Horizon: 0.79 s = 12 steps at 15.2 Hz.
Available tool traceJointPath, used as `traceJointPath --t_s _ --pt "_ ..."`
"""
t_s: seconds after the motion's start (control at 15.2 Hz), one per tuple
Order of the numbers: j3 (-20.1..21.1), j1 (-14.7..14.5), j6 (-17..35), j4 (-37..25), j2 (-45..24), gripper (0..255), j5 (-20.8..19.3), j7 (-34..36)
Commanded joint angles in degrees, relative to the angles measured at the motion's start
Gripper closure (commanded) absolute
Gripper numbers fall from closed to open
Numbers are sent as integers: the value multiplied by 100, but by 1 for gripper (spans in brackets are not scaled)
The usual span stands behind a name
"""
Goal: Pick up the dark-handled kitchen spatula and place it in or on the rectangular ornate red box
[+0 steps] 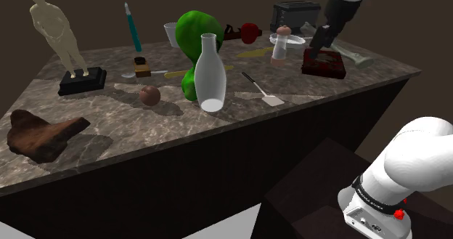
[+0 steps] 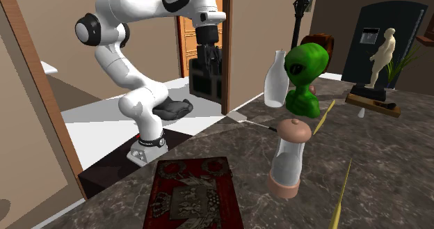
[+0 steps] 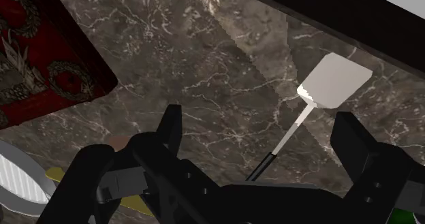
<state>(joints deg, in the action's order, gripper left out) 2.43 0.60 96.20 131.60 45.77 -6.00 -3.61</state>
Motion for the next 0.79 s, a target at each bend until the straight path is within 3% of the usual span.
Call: traceJointPath --t_s 0.0,0.73 --pt "0 0 0 0 0 0 0 0" --pt "517 249 1263 -397 -2112 0 488 1667"
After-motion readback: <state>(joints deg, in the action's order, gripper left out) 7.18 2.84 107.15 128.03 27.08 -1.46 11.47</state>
